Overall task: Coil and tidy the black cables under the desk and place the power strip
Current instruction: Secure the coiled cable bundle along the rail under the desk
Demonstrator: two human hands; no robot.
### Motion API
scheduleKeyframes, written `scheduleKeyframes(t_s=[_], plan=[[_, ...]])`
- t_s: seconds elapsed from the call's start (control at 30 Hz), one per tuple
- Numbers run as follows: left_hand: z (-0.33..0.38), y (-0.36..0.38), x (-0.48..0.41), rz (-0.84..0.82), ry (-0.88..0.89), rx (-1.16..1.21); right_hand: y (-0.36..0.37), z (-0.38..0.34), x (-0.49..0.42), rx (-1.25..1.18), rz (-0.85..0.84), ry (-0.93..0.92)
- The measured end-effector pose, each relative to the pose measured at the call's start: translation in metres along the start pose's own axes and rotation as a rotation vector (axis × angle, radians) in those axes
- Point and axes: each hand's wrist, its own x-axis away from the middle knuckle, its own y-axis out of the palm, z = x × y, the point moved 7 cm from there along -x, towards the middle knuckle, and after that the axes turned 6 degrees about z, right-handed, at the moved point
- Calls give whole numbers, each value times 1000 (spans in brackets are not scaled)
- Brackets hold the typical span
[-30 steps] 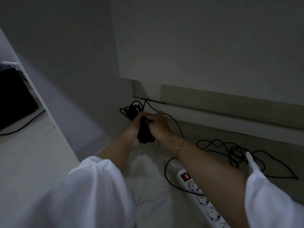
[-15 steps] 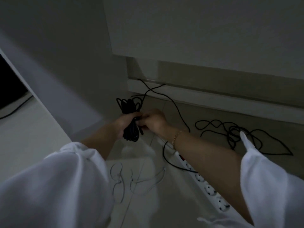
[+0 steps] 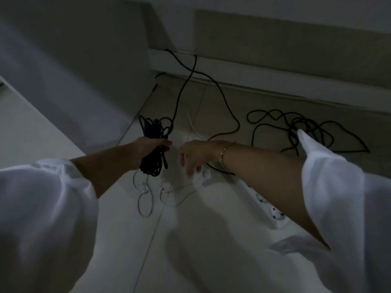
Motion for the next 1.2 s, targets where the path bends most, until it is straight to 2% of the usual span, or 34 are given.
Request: scheduleKeyframes(t_s=[0.13,0.3,0.47,0.7,0.83,0.93,1.1,1.2], plan=[[-6,7,-2,-3,9,1,27,2,-1,345,-128,-15],[-7,11,-7,-33,26,30,46,7,2,722,-61,-100],[-8,15,-10,-62,30,42,47,2,12,874,37,-212],[-7,18,-11,-57,20,61,46,-6,15,994,72,-289],[-3,16,-9,-46,39,40,38,0,11,813,81,-200],[2,12,-3,-27,46,-12,16,8,3,440,184,-70],[25,-3,-3,99,139,8,-36,18,-4,-180,405,74],[44,-5,2,90,190,54,-62,22,3,-505,538,145]])
